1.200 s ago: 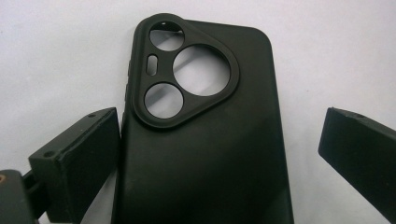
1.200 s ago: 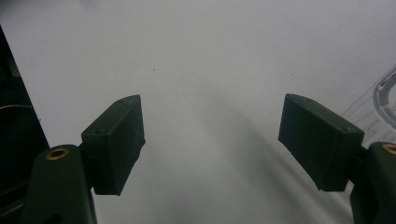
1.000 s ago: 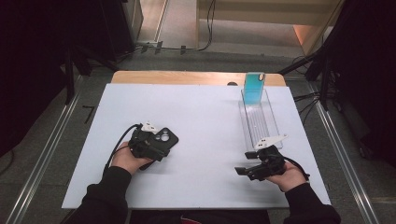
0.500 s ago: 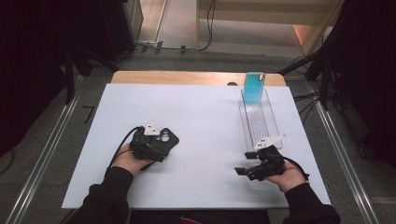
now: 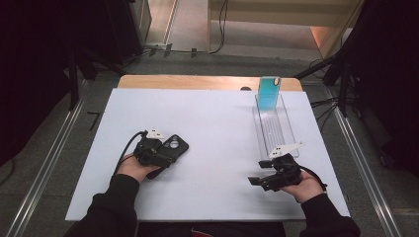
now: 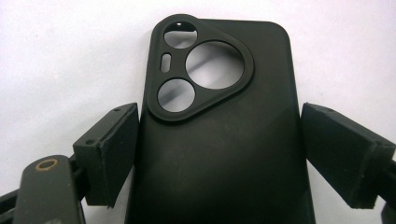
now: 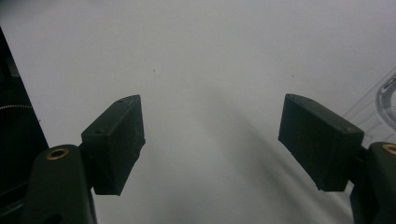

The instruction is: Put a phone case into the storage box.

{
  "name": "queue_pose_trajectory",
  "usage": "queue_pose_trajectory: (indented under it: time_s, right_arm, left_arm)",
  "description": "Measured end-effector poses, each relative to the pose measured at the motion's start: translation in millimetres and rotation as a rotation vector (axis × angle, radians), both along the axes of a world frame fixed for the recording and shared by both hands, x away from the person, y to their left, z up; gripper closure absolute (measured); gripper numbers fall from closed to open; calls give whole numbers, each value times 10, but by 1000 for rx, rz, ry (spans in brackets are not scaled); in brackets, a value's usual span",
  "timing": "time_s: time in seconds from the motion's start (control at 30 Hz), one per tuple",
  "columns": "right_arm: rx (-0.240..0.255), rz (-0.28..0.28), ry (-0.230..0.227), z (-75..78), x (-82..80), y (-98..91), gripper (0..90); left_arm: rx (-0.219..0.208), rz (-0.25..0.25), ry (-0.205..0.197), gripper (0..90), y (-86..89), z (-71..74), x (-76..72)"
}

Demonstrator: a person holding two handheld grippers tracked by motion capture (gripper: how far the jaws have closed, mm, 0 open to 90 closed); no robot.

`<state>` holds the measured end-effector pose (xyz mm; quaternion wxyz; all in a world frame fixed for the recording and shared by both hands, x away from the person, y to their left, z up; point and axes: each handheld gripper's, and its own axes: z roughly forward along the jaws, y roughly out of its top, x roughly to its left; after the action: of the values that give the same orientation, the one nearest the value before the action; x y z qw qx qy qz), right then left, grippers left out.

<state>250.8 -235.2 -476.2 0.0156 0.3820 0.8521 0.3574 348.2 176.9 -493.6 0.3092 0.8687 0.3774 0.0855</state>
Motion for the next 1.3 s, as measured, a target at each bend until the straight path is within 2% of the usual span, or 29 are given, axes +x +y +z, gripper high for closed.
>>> queue_pose_trajectory:
  time_s: [0.17, 0.37, 0.63, 0.9, 0.97, 1.1, 1.2, 1.3]
  right_arm:
    - [11, 1, -5, 6, 1, 0, 206]
    - [23, 7, -18, 24, -8, 15, 205]
    - [82, 4, -84, 73, -25, 38, 202]
    - [61, 8, -50, 126, -10, 109, 201]
    - [75, 19, -28, 144, 0, 136, 195]
    - [85, 24, -15, 186, 14, 208, 190]
    - [101, 4, -12, 223, 35, 248, 188]
    - [139, -19, 16, 258, 67, 272, 186]
  left_arm:
    - [-41, 20, 13, 147, 60, 76, 18]
    - [-77, 16, 17, 148, 62, 215, -17]
    - [-143, -10, 30, 147, -37, 377, -130]
    - [-159, -42, 43, 147, -213, 423, -233]
    - [-165, -47, 44, 147, -255, 432, -256]
    - [-171, -46, 38, 147, -358, 443, -298]
    - [-184, -38, 36, 147, -436, 443, -331]
    - [-209, -45, 38, 147, -512, 439, -362]
